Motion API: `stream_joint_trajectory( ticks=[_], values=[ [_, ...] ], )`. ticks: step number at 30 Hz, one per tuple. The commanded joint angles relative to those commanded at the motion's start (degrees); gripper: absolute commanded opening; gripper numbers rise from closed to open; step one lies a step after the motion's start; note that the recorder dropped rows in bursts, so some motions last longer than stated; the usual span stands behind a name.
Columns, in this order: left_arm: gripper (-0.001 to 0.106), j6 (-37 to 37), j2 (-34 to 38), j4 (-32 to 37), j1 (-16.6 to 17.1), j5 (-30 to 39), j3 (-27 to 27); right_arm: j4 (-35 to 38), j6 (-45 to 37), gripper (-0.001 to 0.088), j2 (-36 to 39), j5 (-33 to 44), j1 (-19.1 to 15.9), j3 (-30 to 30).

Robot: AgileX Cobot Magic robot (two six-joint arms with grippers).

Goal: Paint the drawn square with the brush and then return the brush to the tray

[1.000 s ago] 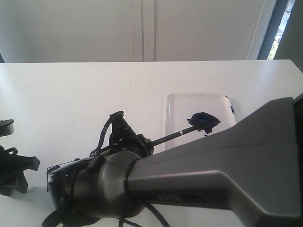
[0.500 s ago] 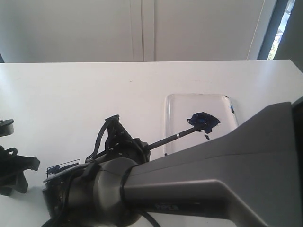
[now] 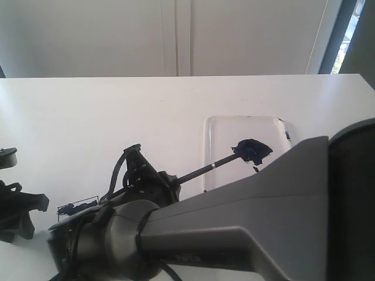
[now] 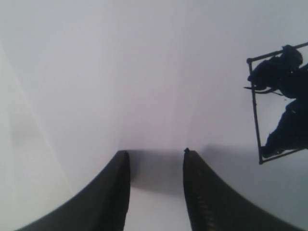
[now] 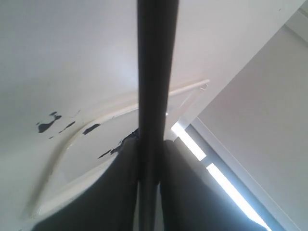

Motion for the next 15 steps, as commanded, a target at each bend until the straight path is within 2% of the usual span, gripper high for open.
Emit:
stream_joint_trajectory(
  ticks=[9, 15],
  values=[
    [0.043, 0.00, 0.00, 0.00, 0.00, 0.00, 0.00, -2.09, 1.37, 0.0000, 0.00, 0.00, -3.47, 0.00],
    [0.043, 0.00, 0.00, 0.00, 0.00, -0.22, 0.00, -2.83, 1.37, 0.0000, 0.00, 0.00, -3.26, 0.00]
  ],
)
